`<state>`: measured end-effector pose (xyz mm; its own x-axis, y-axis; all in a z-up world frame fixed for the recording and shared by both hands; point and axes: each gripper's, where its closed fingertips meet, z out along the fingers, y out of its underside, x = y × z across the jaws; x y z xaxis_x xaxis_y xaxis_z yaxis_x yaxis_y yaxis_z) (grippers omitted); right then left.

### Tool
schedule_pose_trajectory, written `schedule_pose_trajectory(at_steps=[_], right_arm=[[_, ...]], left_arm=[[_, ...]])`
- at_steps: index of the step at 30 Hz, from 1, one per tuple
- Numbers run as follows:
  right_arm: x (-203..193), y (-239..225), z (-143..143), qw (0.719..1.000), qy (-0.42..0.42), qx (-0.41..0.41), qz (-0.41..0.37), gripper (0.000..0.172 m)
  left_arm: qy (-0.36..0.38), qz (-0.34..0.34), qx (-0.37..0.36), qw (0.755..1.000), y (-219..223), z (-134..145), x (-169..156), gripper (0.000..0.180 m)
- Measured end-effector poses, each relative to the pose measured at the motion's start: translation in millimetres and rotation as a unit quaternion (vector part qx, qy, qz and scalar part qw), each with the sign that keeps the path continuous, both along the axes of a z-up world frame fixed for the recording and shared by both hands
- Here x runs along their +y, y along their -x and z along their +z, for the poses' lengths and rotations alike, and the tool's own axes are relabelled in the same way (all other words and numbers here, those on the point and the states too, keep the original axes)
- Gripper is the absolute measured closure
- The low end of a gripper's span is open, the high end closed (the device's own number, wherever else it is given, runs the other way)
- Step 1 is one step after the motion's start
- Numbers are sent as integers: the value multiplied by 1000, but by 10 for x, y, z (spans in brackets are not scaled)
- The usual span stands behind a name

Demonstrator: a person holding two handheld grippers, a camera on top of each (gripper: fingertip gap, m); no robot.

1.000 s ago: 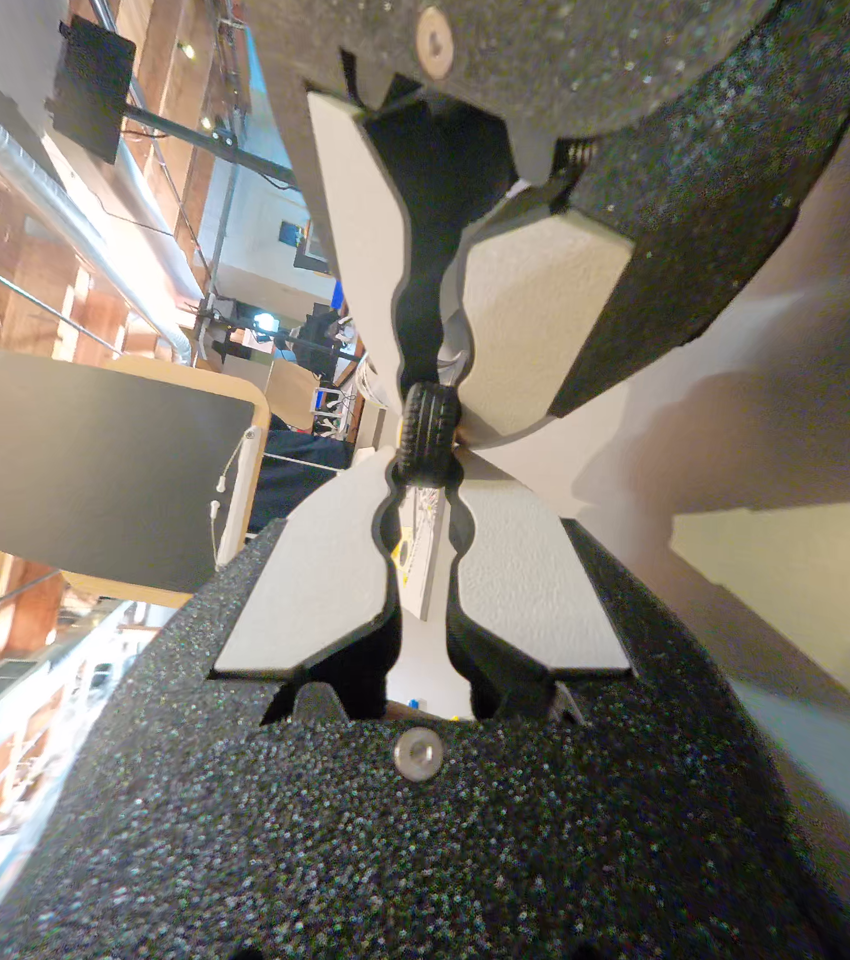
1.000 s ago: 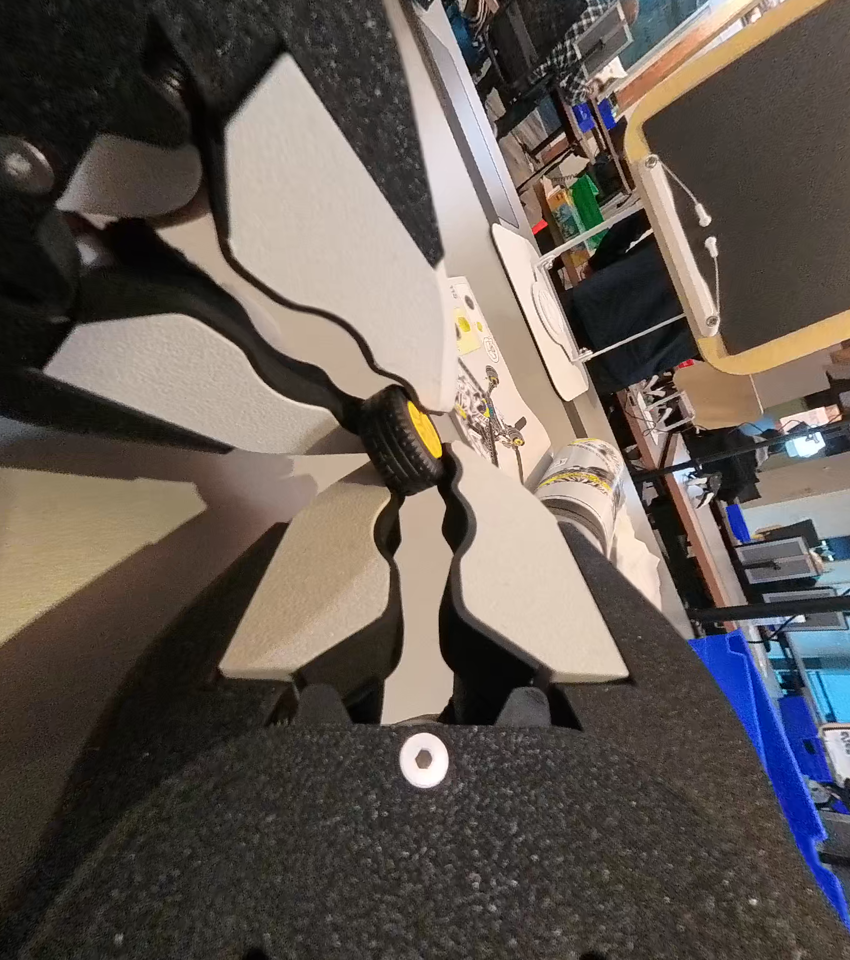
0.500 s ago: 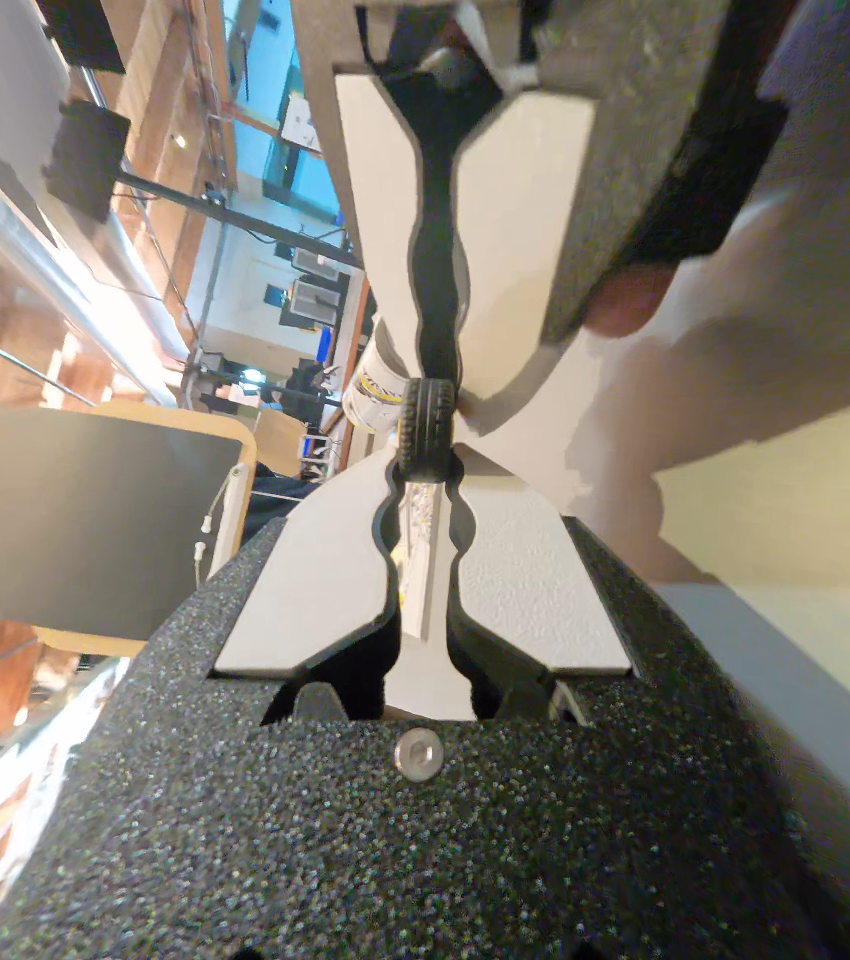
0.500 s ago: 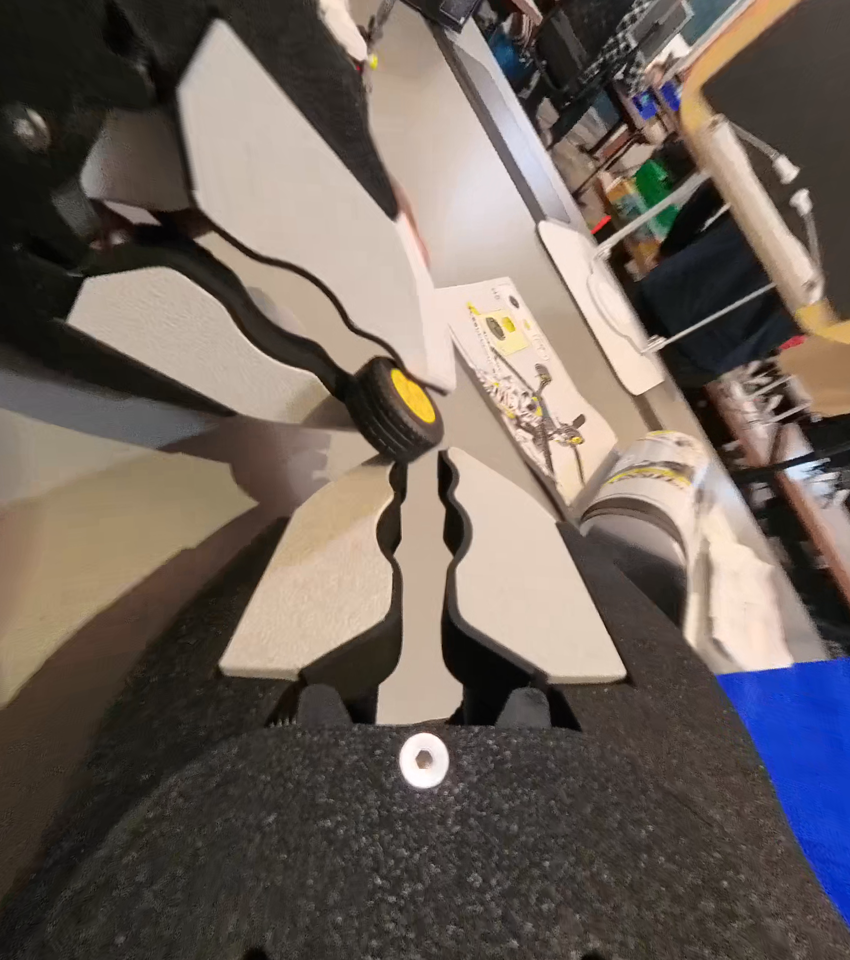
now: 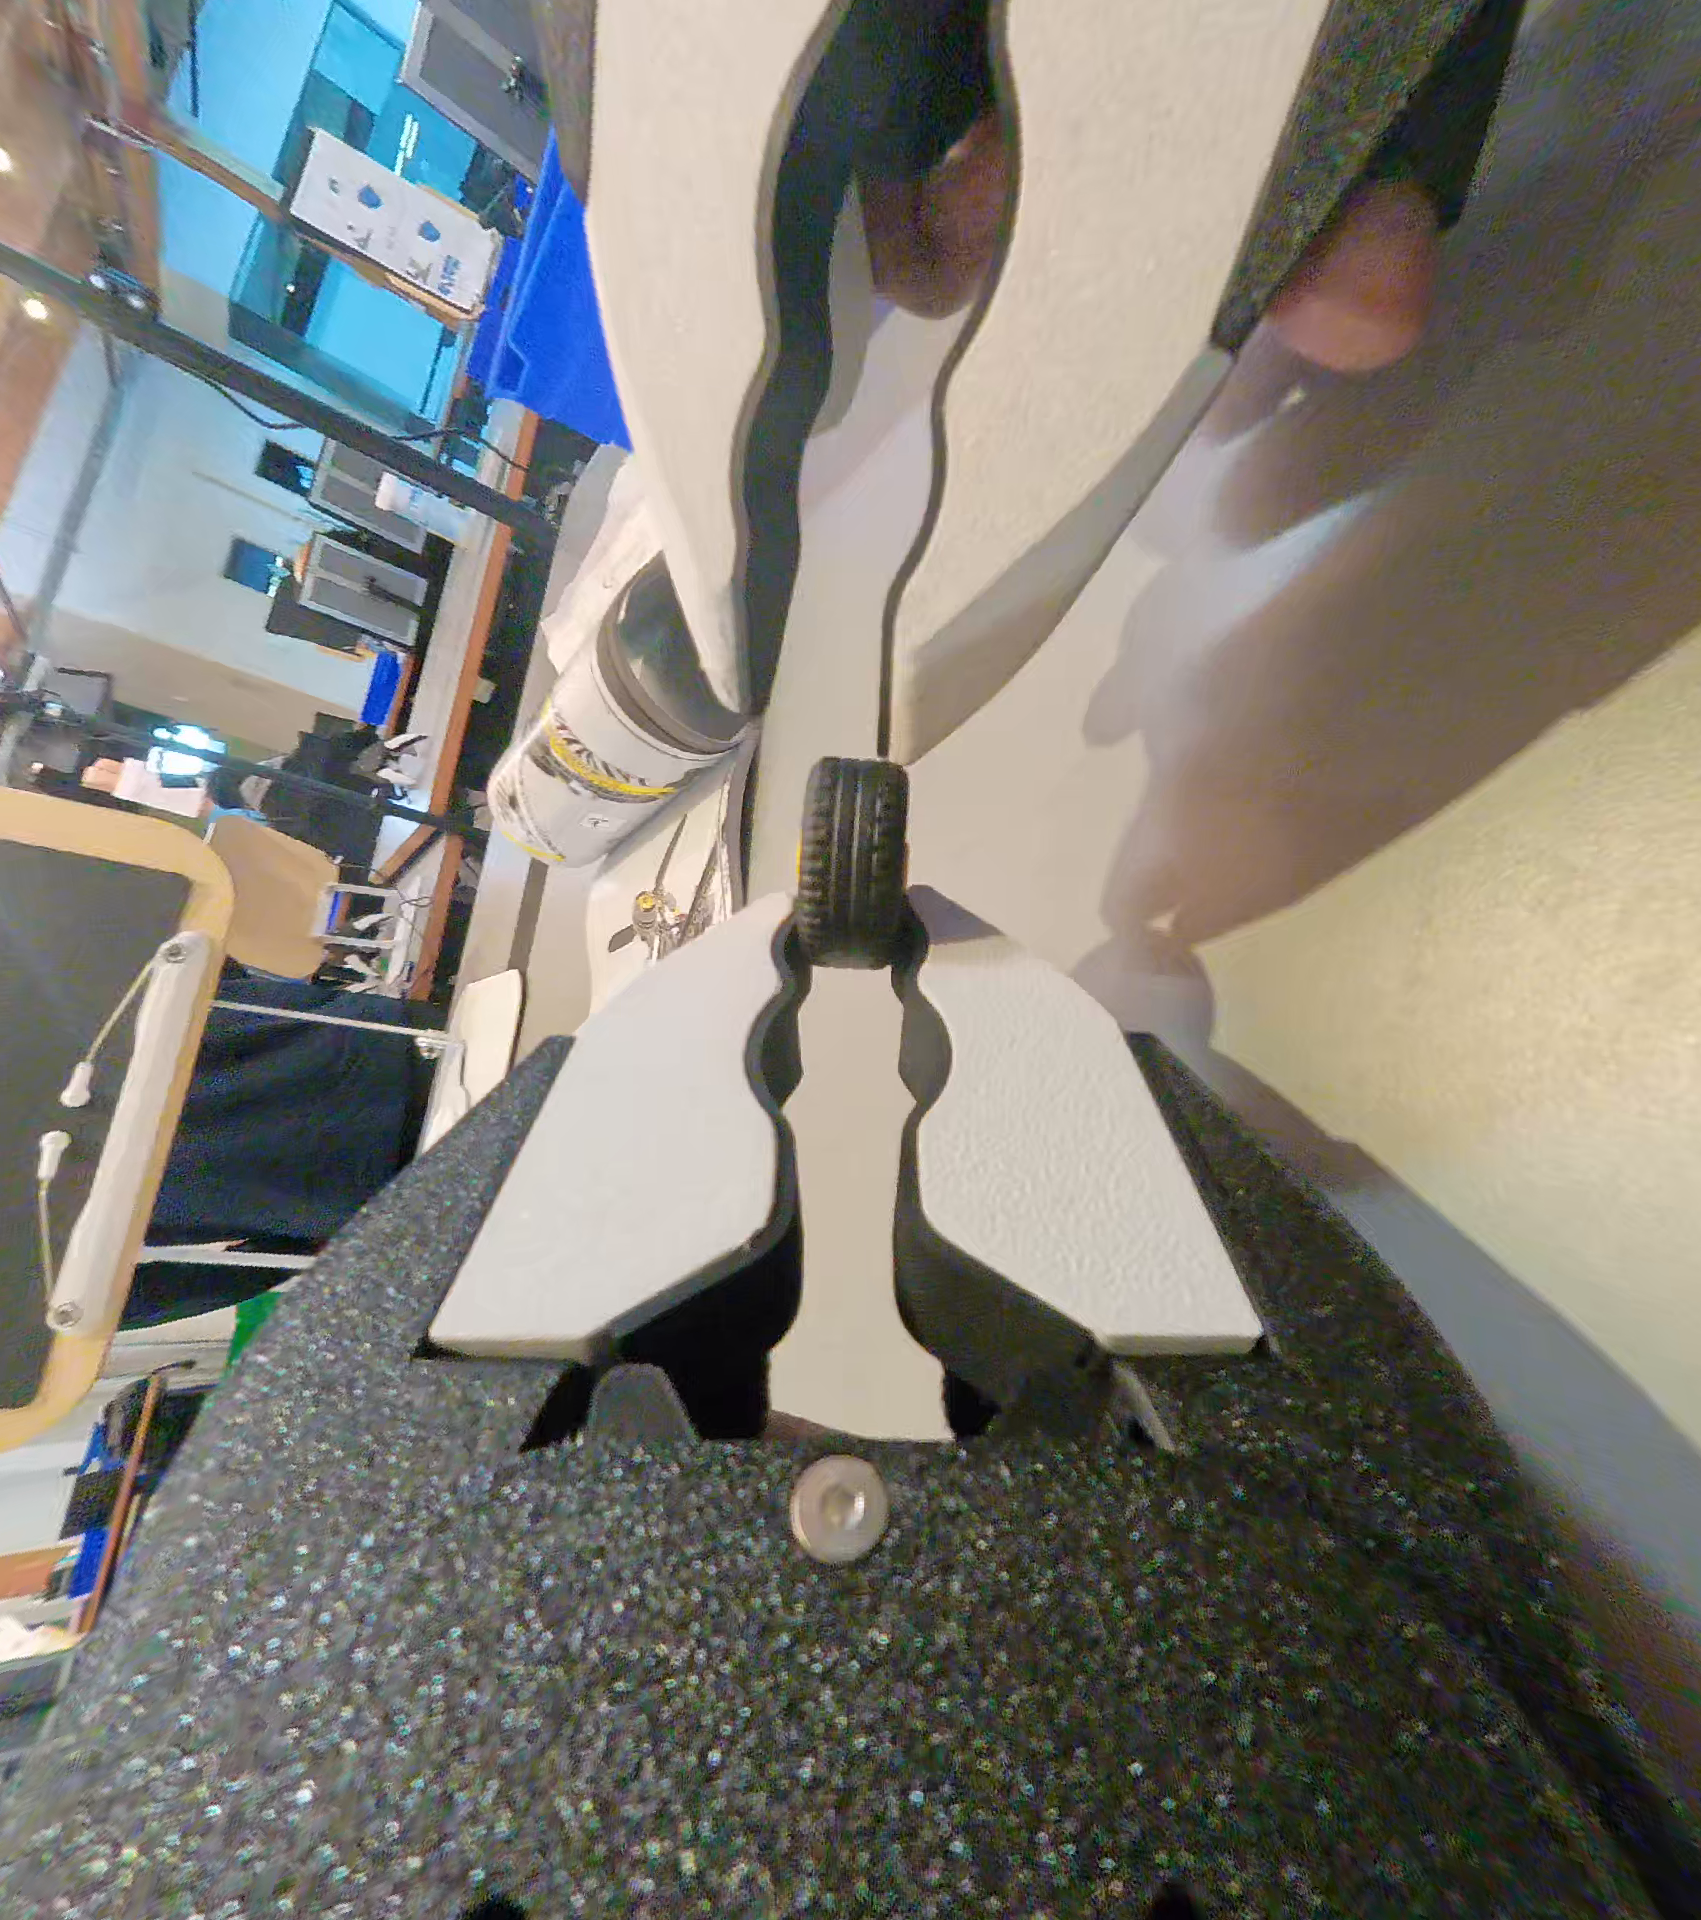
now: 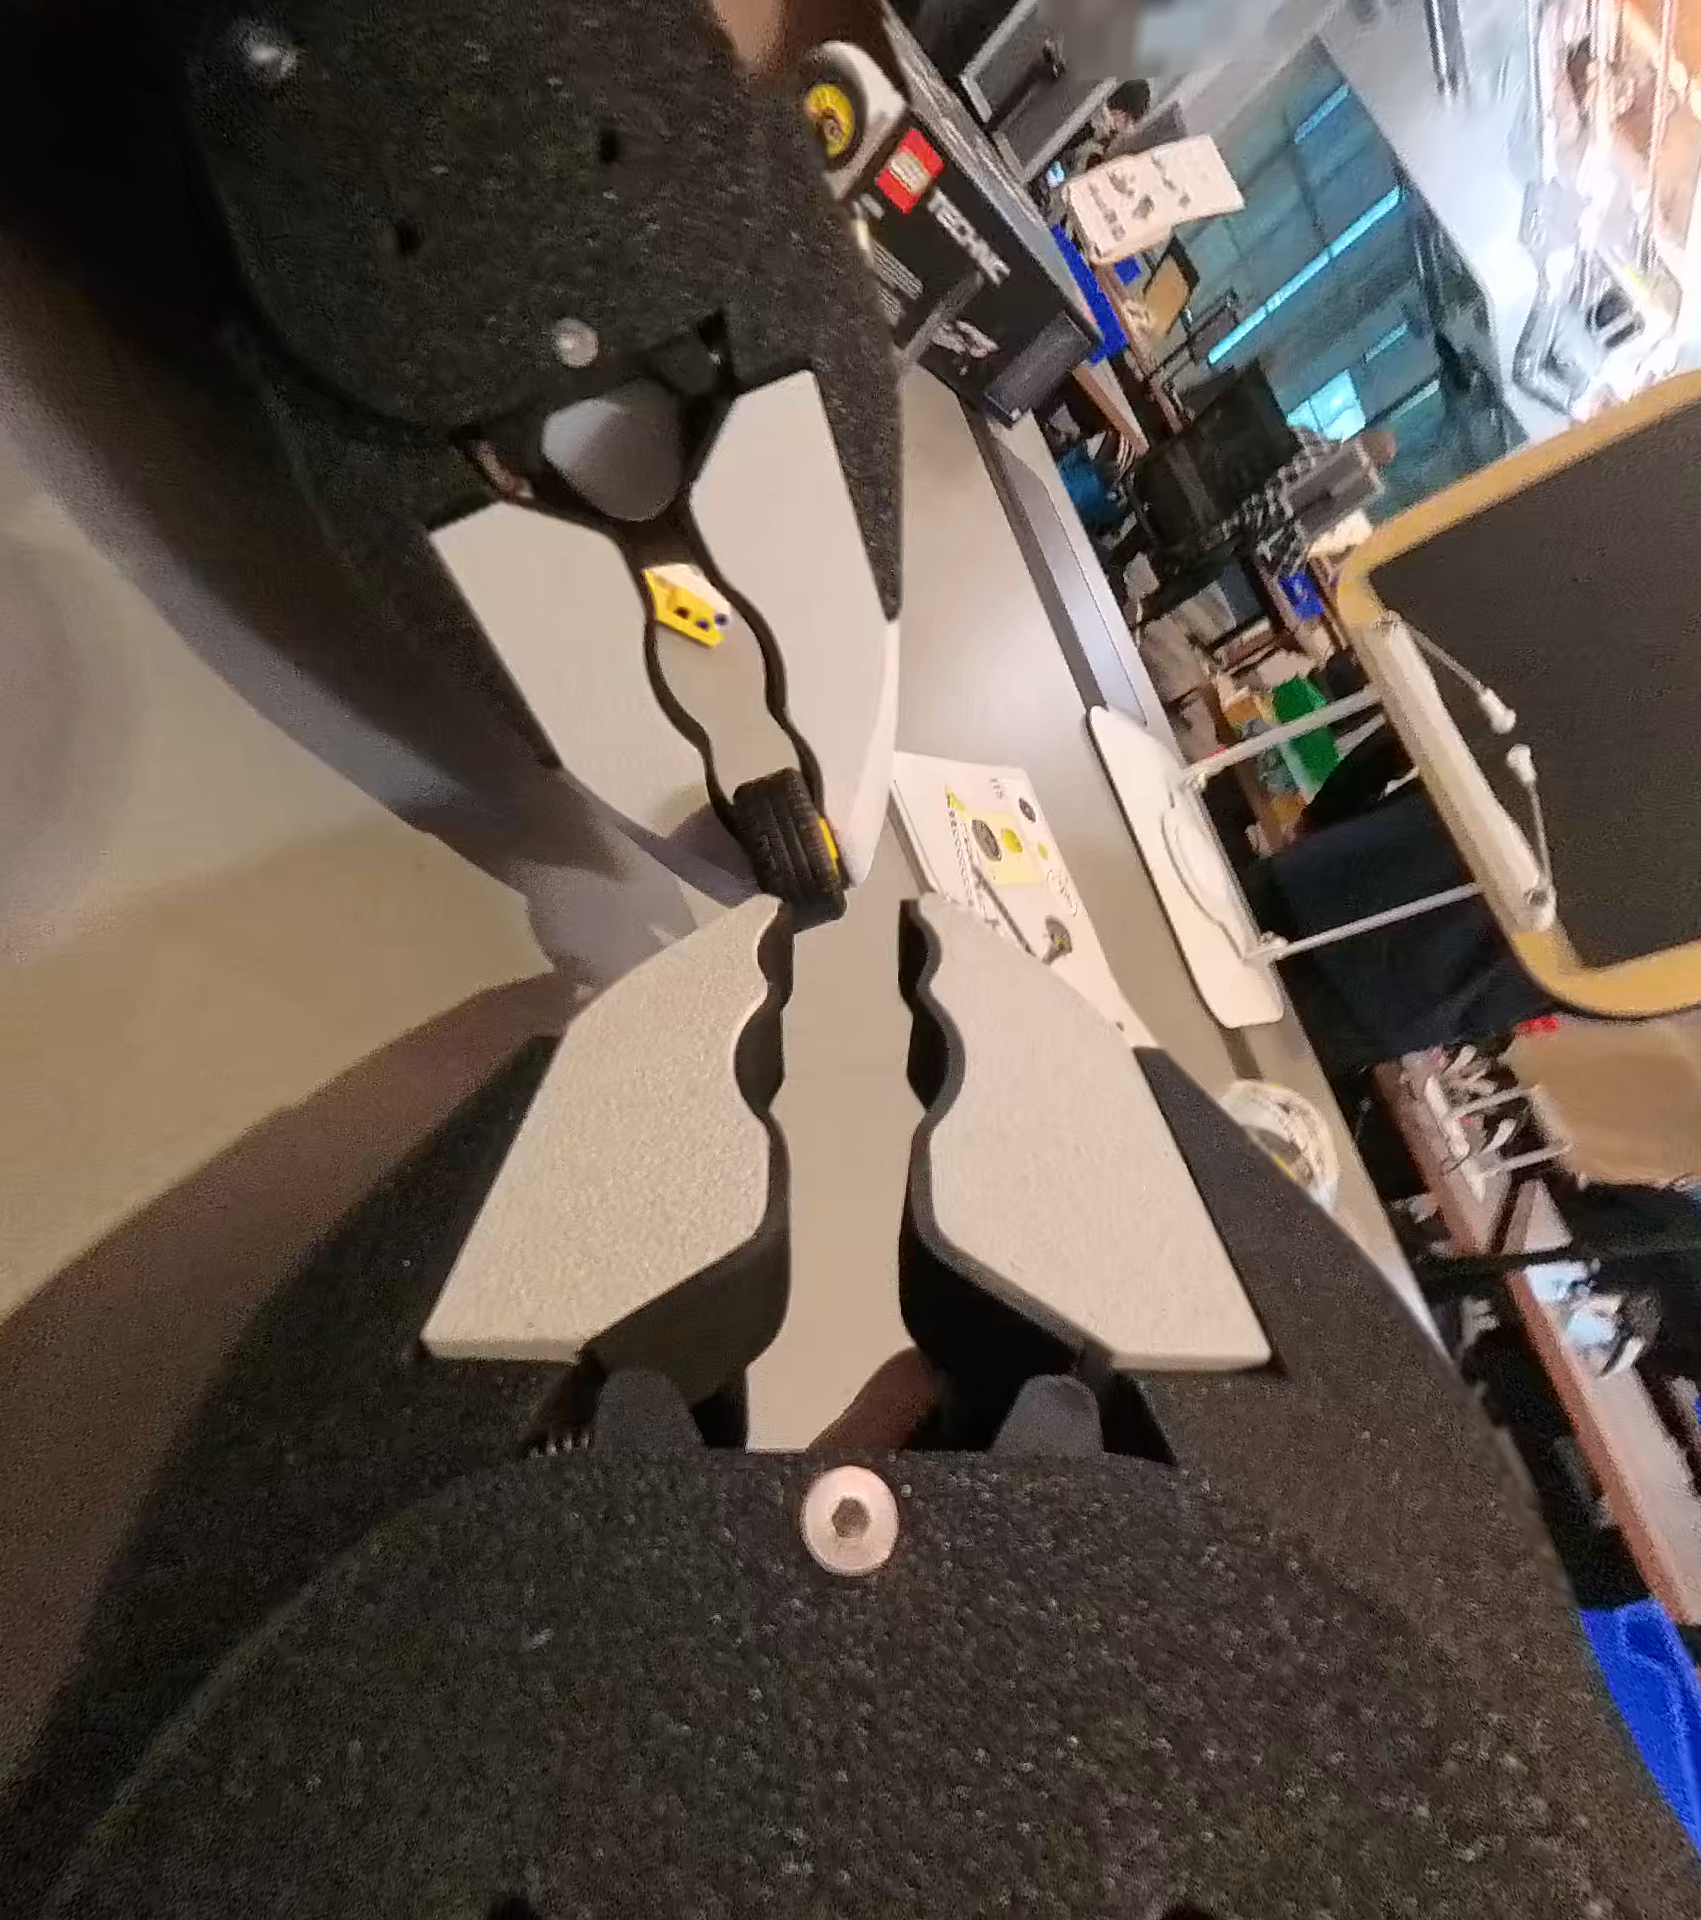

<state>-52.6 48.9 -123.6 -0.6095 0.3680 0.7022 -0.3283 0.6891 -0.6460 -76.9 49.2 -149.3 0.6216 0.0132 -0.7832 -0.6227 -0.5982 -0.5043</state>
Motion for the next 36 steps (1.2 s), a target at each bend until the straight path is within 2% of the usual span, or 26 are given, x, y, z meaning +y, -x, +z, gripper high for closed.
schedule_pose_trajectory(at_steps=[8, 15, 19, 23, 26, 36], right_arm=[[-109, -49, -33, 994, -71, 37, 68, 146], [-137, 20, -109, 989, -118, 61, 64, 156], [-124, 84, -76, 994, -96, 56, 19, 156], [-108, 85, -62, 997, -64, 40, -23, 157], [-91, 65, -28, 997, -50, 37, -44, 157], [-68, 11, 67, 996, 20, 7, -86, 159]], left_arm=[[10, -9, -16, 1000, -39, -10, -32, 165], [6, -2, -44, 999, -71, -8, -22, 165], [-30, 44, -99, 994, -18, 18, -36, 166], [-79, 92, -171, 978, -37, 21, -45, 166], [-95, 116, -166, 975, -57, 56, -45, 166], [-157, 156, -222, 950, -131, 130, -39, 167]])
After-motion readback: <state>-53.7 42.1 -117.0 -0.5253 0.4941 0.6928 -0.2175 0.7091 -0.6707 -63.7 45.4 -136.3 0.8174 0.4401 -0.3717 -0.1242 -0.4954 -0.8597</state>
